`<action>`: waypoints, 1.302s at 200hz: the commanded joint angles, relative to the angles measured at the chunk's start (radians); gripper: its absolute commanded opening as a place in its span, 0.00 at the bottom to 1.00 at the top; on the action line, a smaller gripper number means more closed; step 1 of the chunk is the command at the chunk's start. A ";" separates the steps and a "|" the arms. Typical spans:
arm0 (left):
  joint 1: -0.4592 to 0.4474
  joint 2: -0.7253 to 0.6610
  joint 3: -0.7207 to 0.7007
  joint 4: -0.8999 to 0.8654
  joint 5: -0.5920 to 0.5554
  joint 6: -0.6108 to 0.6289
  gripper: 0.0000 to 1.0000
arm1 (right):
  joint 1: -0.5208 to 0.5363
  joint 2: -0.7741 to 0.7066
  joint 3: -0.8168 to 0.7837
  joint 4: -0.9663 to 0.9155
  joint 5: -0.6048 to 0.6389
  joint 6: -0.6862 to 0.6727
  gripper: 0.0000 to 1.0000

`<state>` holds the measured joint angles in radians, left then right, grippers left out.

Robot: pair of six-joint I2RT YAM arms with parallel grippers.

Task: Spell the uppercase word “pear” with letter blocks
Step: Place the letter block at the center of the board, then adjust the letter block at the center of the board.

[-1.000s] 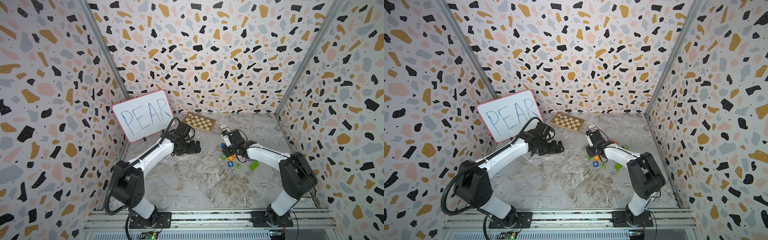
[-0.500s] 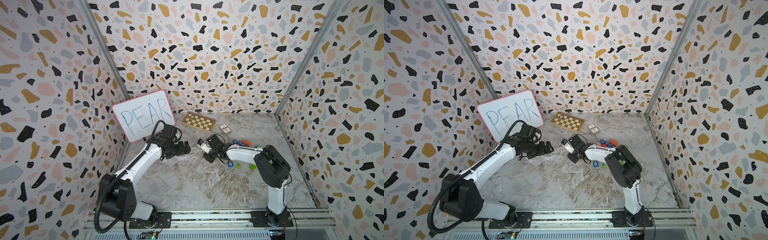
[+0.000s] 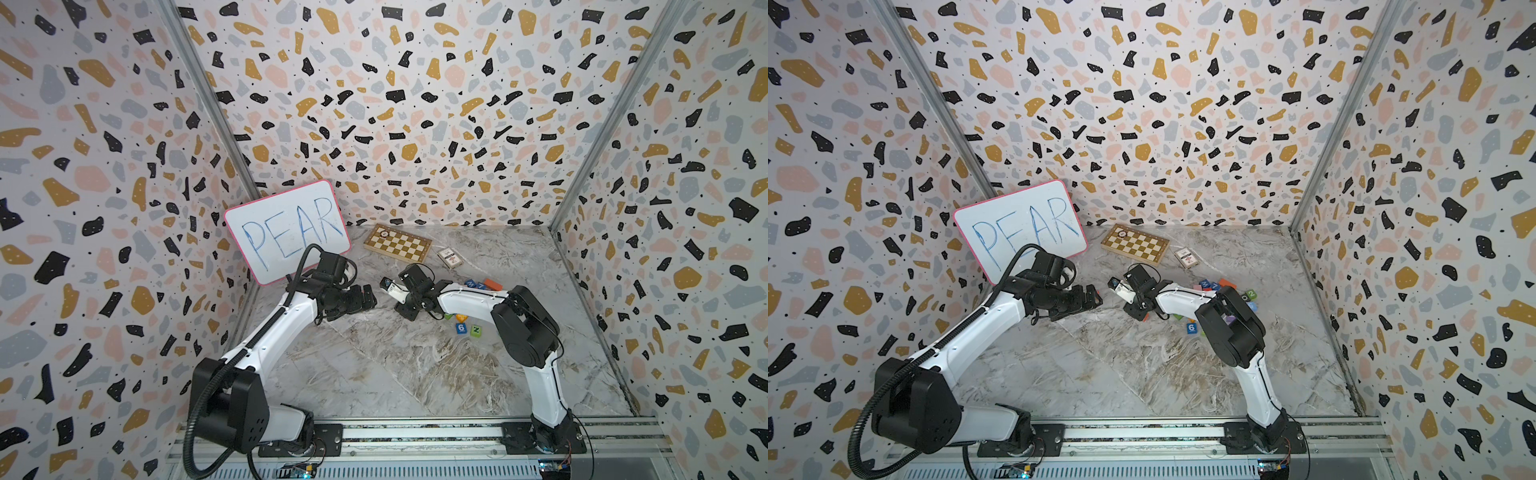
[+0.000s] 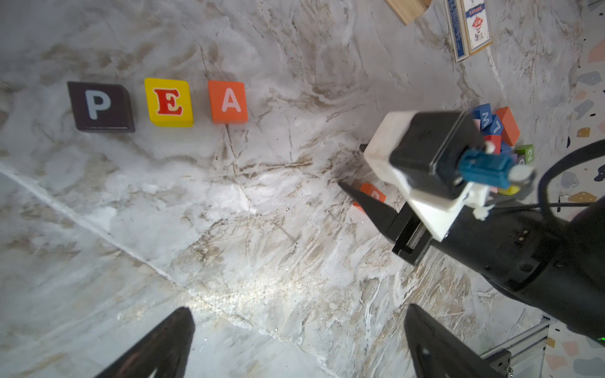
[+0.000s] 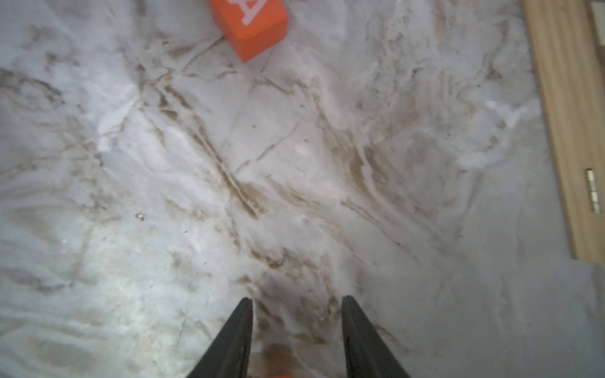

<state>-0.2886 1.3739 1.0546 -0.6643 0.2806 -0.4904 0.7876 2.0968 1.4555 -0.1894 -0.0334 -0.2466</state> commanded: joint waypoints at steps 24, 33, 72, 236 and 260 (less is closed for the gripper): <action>0.004 -0.009 -0.040 0.052 0.066 -0.022 1.00 | -0.008 -0.189 -0.009 -0.101 0.125 0.503 0.51; 0.003 -0.011 -0.049 0.056 0.076 -0.026 0.99 | -0.012 -0.216 -0.050 -0.103 0.090 0.598 0.51; 0.001 -0.028 -0.089 0.093 0.113 -0.046 1.00 | -0.053 -0.306 -0.242 -0.011 -0.121 0.820 0.51; -0.033 0.026 -0.106 0.157 0.137 -0.077 0.99 | -0.056 -0.200 -0.339 0.117 -0.217 0.849 0.46; -0.035 0.030 -0.109 0.167 0.138 -0.080 0.99 | -0.062 -0.182 -0.334 0.126 -0.217 0.848 0.46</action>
<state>-0.3168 1.3941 0.9550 -0.5251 0.4076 -0.5632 0.7322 1.8915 1.0988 -0.0570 -0.2543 0.6048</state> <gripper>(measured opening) 0.995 0.459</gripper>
